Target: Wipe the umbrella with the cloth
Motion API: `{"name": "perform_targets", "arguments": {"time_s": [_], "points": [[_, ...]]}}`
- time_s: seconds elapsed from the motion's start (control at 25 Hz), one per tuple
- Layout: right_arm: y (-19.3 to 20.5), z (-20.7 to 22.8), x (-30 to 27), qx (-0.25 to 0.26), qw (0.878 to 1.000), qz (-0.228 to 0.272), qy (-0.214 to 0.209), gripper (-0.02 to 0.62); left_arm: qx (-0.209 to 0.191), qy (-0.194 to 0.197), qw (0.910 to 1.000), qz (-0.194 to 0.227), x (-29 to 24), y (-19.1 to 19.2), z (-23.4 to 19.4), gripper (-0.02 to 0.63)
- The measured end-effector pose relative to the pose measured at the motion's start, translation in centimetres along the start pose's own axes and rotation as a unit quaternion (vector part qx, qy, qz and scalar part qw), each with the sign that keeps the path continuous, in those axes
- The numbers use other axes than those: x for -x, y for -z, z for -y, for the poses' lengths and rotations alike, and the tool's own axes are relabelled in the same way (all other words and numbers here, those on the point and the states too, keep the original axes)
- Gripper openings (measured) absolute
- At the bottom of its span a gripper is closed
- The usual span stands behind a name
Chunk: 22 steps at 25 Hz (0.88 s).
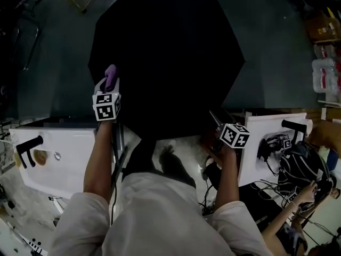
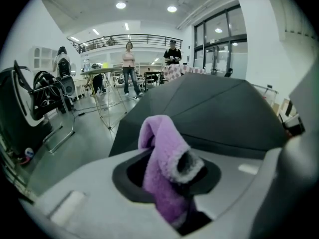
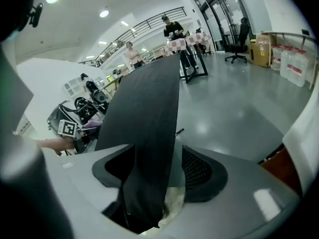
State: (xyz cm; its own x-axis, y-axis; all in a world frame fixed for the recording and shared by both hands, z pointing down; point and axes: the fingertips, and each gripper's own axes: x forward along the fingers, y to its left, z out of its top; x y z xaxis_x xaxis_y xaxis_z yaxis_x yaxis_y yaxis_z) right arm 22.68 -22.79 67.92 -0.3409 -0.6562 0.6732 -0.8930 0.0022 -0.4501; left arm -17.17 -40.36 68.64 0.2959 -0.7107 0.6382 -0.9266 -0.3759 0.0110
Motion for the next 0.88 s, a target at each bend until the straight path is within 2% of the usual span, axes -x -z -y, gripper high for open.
{"name": "perform_targets", "arguments": {"time_s": [0.24, 0.6, 0.88], "points": [[1.0, -1.3, -0.5, 0.021, 0.998, -0.020, -0.055, 0.281, 0.005, 0.010, 0.9999, 0.003, 0.9, 0.1, 3.9, 0.123], [1.1, -2.3, 0.4, 0.040, 0.996, -0.015, -0.075, 0.281, 0.011, 0.046, 0.9985, 0.026, 2.9, -0.6, 11.4, 0.121], [1.5, -2.6, 1.7, 0.052, 0.995, -0.009, -0.088, 0.281, 0.010, 0.063, 0.9976, 0.029, 4.2, -0.7, 15.3, 0.121]]}}
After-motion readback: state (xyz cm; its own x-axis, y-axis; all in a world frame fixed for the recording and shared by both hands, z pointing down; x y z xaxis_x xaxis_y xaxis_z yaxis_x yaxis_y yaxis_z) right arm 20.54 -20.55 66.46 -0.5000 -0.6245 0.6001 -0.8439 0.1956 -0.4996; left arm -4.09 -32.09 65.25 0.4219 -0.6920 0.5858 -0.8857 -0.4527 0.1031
